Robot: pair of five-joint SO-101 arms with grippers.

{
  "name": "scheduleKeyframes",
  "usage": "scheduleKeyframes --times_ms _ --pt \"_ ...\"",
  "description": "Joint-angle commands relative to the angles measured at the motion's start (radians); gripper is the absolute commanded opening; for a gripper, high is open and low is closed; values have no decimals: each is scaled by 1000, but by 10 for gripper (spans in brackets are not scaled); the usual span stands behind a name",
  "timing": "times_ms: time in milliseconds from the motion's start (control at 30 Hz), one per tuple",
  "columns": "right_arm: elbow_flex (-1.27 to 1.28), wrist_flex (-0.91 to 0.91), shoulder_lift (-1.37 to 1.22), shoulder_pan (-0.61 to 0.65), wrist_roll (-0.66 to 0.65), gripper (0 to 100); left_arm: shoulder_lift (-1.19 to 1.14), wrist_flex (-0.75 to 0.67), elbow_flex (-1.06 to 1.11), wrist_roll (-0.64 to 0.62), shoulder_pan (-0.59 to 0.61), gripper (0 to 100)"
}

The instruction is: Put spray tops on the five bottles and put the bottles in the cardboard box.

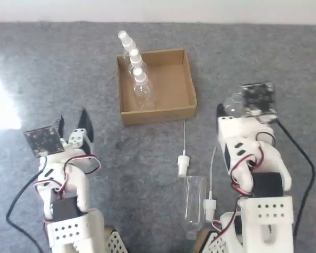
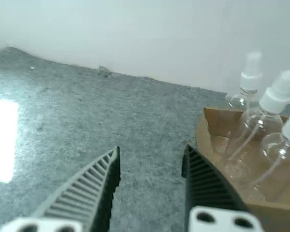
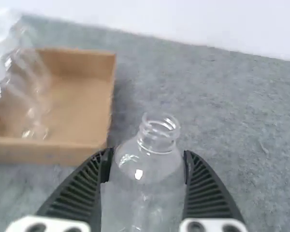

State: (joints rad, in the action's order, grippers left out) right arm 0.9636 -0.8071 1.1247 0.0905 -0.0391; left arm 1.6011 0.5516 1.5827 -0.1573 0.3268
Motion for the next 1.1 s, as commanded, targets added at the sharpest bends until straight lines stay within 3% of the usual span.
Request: scheduleKeyframes --times_ms 0,300,600,833,1067 --pt "44 99 64 -51 58 69 -6 201 -153 5 -89 227" --pt "180 246 116 -68 61 66 -8 353 -208 5 -290 262" --pt "183 251 114 -147 63 66 -15 405 -208 110 -446 291" --pt "184 274 107 -182 64 66 -17 560 -291 123 -597 297" --pt "186 277 105 -183 64 66 -43 575 -289 147 -671 297"
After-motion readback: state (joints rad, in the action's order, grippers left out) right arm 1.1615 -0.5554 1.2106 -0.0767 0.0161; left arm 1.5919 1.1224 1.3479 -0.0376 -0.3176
